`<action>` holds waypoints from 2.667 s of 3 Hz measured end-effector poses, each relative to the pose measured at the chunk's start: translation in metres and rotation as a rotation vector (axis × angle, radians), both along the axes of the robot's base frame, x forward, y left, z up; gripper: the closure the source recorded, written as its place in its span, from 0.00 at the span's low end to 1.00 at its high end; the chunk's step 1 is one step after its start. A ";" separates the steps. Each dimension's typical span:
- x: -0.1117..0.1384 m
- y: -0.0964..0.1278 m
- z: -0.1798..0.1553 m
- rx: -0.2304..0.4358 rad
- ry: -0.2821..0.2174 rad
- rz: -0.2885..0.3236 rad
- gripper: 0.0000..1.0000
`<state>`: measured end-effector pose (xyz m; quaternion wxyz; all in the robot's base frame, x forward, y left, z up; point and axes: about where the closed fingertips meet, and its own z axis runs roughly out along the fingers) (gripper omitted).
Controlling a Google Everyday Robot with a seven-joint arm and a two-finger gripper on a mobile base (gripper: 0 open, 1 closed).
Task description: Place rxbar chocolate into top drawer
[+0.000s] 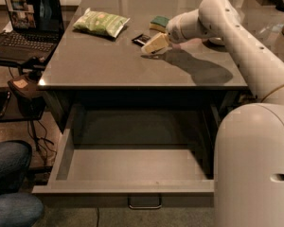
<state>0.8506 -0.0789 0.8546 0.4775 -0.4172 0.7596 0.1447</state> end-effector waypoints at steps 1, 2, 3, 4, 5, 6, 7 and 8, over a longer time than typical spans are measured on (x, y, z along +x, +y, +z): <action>0.000 0.000 0.000 0.001 0.001 0.000 0.00; -0.008 0.023 0.000 -0.015 -0.017 0.068 0.00; -0.003 0.015 -0.005 -0.001 -0.004 0.049 0.00; -0.003 0.015 -0.006 -0.001 -0.004 0.049 0.00; -0.003 0.015 -0.006 -0.001 -0.004 0.049 0.19; -0.003 0.015 -0.006 -0.001 -0.004 0.050 0.42; -0.003 0.015 -0.006 -0.001 -0.004 0.050 0.65; -0.003 0.015 -0.006 -0.001 -0.004 0.050 0.89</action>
Offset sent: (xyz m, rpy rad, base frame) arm -0.0221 0.0478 0.0076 -0.0361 -0.0487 0.1566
